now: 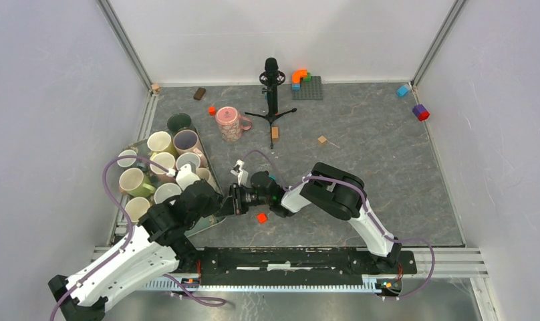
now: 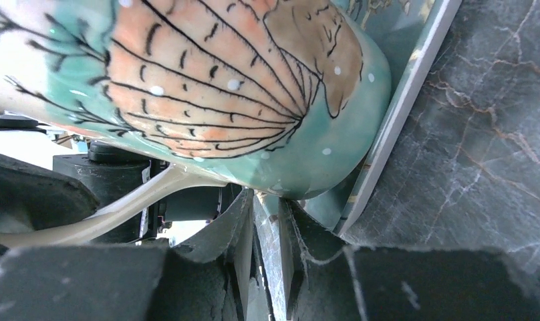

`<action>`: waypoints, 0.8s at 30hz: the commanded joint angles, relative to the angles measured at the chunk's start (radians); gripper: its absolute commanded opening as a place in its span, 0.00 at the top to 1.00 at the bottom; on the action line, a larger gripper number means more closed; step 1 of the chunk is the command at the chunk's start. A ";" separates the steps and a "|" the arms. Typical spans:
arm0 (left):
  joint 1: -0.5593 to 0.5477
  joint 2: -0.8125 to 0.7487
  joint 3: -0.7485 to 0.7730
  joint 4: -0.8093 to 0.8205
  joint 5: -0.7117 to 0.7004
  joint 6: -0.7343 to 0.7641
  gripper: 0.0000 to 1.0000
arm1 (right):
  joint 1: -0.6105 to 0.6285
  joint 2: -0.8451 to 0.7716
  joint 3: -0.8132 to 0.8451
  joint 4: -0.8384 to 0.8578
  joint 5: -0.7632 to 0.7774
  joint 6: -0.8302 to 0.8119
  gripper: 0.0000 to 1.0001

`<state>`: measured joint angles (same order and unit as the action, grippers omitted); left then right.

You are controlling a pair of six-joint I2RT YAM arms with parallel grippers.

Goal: Turn the mug right side up
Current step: Place the cup on the tray.

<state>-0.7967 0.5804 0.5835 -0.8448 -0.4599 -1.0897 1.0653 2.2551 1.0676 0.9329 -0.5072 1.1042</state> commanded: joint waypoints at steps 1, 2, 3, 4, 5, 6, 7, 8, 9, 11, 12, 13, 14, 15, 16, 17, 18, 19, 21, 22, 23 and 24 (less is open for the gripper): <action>-0.018 0.058 -0.084 -0.076 0.180 -0.091 0.89 | -0.016 0.004 0.034 0.057 0.035 0.016 0.75; -0.019 0.063 -0.088 -0.070 0.182 -0.091 0.89 | -0.016 0.004 0.033 0.057 0.035 0.016 0.74; -0.021 0.067 -0.091 -0.068 0.182 -0.092 0.89 | -0.017 0.004 0.033 0.055 0.038 0.016 0.75; -0.022 0.069 -0.092 -0.068 0.180 -0.094 0.89 | -0.018 0.006 0.034 0.054 0.038 0.014 0.75; -0.022 0.068 -0.094 -0.068 0.178 -0.095 0.89 | -0.018 0.006 0.034 0.054 0.039 0.013 0.75; -0.024 0.067 -0.096 -0.068 0.176 -0.096 0.89 | -0.018 0.007 0.035 0.051 0.041 0.011 0.75; -0.024 0.064 -0.100 -0.068 0.176 -0.099 0.88 | -0.018 0.009 0.036 0.048 0.042 0.008 0.75; -0.024 0.063 -0.106 -0.064 0.177 -0.101 0.88 | -0.019 0.011 0.038 0.046 0.042 0.007 0.74; -0.024 0.062 -0.112 -0.060 0.180 -0.105 0.88 | -0.019 0.014 0.042 0.042 0.042 0.006 0.75; -0.024 0.062 -0.129 -0.049 0.189 -0.116 0.88 | -0.019 0.019 0.050 0.036 0.042 0.002 0.75; -0.024 0.063 -0.140 -0.040 0.194 -0.120 0.88 | -0.020 0.020 0.054 0.033 0.041 0.001 0.75; -0.024 0.063 -0.147 -0.033 0.197 -0.125 0.88 | -0.019 0.022 0.057 0.031 0.041 -0.001 0.75; -0.024 0.062 -0.153 -0.029 0.197 -0.128 0.88 | -0.019 0.023 0.057 0.029 0.042 -0.002 0.75; -0.024 0.063 -0.156 -0.025 0.198 -0.131 0.88 | -0.019 0.024 0.058 0.029 0.042 -0.001 0.74; -0.024 0.066 -0.158 -0.024 0.197 -0.132 0.88 | -0.019 0.024 0.058 0.028 0.042 -0.003 0.75; -0.023 0.071 -0.159 -0.023 0.194 -0.133 0.87 | -0.020 0.024 0.058 0.027 0.042 -0.003 0.75; -0.024 0.074 -0.160 -0.022 0.193 -0.132 0.87 | -0.019 0.024 0.058 0.028 0.042 -0.003 0.75; -0.024 0.078 -0.160 -0.022 0.192 -0.133 0.87 | -0.020 0.026 0.058 0.027 0.044 -0.004 0.75; -0.025 0.089 -0.164 -0.014 0.196 -0.127 0.87 | -0.019 0.027 0.060 0.022 0.045 -0.006 0.75; -0.025 0.094 -0.168 -0.013 0.197 -0.129 0.86 | -0.020 0.028 0.063 0.020 0.045 -0.007 0.75; -0.025 0.097 -0.171 -0.008 0.200 -0.129 0.86 | -0.019 0.030 0.064 0.019 0.045 -0.007 0.75; -0.025 0.099 -0.174 -0.008 0.201 -0.131 0.85 | -0.020 0.031 0.067 0.016 0.045 -0.009 0.75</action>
<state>-0.8124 0.6086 0.5167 -0.7219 -0.4679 -1.0893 1.0573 2.2692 1.0935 0.9257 -0.4973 1.1133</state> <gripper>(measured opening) 0.317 0.255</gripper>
